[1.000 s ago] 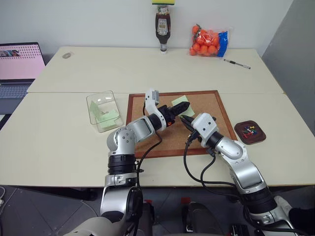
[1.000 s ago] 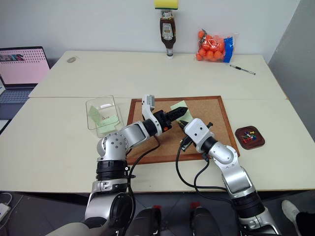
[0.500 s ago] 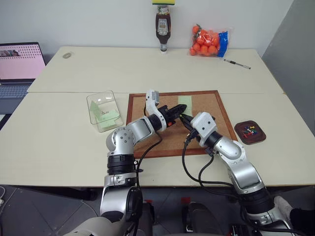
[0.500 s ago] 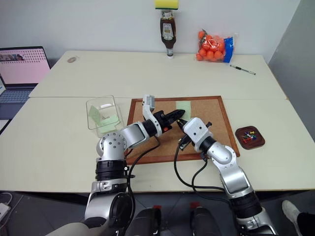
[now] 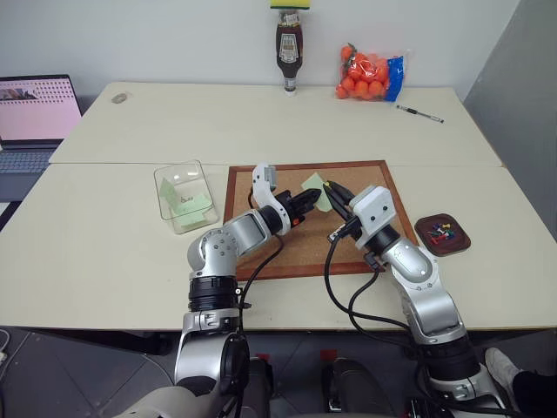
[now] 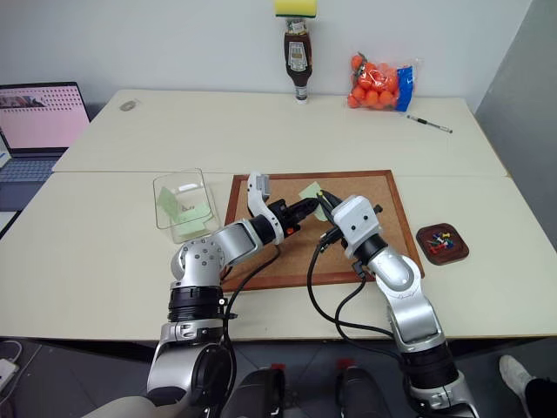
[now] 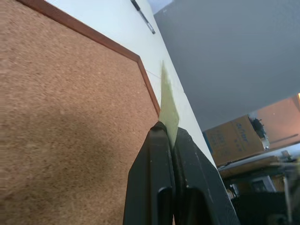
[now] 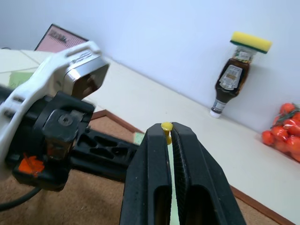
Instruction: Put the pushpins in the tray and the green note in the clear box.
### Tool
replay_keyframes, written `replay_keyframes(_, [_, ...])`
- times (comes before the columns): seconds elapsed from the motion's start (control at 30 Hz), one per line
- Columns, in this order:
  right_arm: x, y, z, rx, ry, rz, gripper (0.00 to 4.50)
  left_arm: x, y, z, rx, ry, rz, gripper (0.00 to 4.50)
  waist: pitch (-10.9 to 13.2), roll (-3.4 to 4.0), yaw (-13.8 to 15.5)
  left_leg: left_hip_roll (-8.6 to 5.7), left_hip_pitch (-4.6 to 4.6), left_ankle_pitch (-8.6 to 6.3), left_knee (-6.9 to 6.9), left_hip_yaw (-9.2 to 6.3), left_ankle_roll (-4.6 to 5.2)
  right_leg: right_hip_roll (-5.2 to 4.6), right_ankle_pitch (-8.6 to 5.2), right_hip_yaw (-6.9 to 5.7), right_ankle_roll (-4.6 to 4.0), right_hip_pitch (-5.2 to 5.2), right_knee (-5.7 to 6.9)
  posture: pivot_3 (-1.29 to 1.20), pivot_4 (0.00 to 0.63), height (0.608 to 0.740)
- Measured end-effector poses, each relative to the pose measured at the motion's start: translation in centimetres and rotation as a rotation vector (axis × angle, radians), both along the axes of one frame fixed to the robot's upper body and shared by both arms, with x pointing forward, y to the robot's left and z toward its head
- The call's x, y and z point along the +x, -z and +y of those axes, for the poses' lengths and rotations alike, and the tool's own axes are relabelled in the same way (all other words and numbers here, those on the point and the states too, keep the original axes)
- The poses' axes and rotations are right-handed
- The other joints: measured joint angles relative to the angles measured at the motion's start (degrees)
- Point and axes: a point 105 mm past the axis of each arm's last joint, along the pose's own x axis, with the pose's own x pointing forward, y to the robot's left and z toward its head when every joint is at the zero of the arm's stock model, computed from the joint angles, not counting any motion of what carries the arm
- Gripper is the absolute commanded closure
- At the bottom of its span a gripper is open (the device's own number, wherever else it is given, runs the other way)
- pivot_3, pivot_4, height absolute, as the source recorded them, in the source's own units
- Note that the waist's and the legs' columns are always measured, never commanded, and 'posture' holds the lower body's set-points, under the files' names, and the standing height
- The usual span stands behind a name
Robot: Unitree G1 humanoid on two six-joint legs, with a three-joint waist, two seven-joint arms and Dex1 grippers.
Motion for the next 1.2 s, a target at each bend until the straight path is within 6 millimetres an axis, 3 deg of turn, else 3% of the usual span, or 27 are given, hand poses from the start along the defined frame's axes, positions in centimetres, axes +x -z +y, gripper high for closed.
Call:
replay_keyframes(0.23, [-0.1, -1.1, -1.2, 0.088, 0.075, -0.016, 4.50, 0.3, 0.2, 0.3, 0.048, -0.024, -0.022, 4.47, 0.00, 0.00, 0.05, 0.00, -0.01, 0.00, -0.01, -0.01, -0.01, 0.00, 0.00, 0.02, 0.00, -0.01, 0.00, 0.00, 0.150, 0.740])
replay_keyframes(0.3, [-0.3, -1.0, -3.0, 0.109, 0.143, 0.007, 4.50, 0.2, 0.4, 0.6, 0.128, -0.025, -0.084, 4.47, 0.00, 0.00, 0.10, 0.00, -0.01, 0.00, -0.03, 0.00, -0.02, -0.02, 0.00, 0.02, 0.00, 0.00, -0.02, 0.00, 0.150, 0.740])
replay_keyframes(0.43, [-0.6, 2.1, -8.8, 0.140, 0.379, 0.168, 4.50, -1.1, 0.7, 1.2, 0.395, 0.041, -0.346, 4.47, -0.01, 0.01, 0.19, 0.02, 0.02, 0.01, -0.07, 0.00, -0.10, -0.06, 0.00, 0.07, -0.05, -0.02, -0.01, 0.00, 0.150, 0.740])
replay_keyframes(0.7, [-1.3, 3.9, -15.5, 0.197, 0.673, 0.335, 4.50, -3.5, -0.1, -1.1, 0.499, 0.170, -0.629, 4.47, -0.02, 0.03, 0.17, 0.06, 0.04, 0.01, -0.05, 0.03, -0.06, -0.09, 0.01, 0.06, -0.07, -0.02, 0.01, 0.00, 0.150, 0.740])
replay_keyframes(0.77, [-1.5, 4.5, -16.5, 0.181, 0.719, 0.377, 4.50, -3.5, -0.3, -1.2, 0.505, 0.173, -0.654, 4.47, -0.02, 0.03, 0.14, 0.06, 0.03, 0.01, -0.06, 0.05, -0.05, 0.00, 0.00, 0.03, -0.08, -0.03, 0.01, 0.00, 0.150, 0.740])
replay_keyframes(0.97, [-1.6, 5.7, -17.1, 0.177, 0.755, 0.453, 4.50, -3.5, -0.4, -1.4, 0.509, 0.170, -0.678, 4.47, -0.02, 0.03, 0.12, 0.03, -0.01, 0.00, -0.06, 0.05, -0.04, 0.03, -0.01, 0.05, -0.08, -0.03, -0.02, 0.00, 0.150, 0.740])
replay_keyframes(1.2, [-1.4, 6.4, -18.7, 0.208, 0.828, 0.492, 2.91, -3.6, -0.3, -1.4, 0.510, 0.181, -0.679, 4.50, -0.02, 0.03, 0.11, 0.03, -0.02, 0.00, -0.06, 0.06, -0.04, 0.04, -0.01, 0.00, -0.08, -0.03, -0.02, 0.00, 0.150, 0.740])
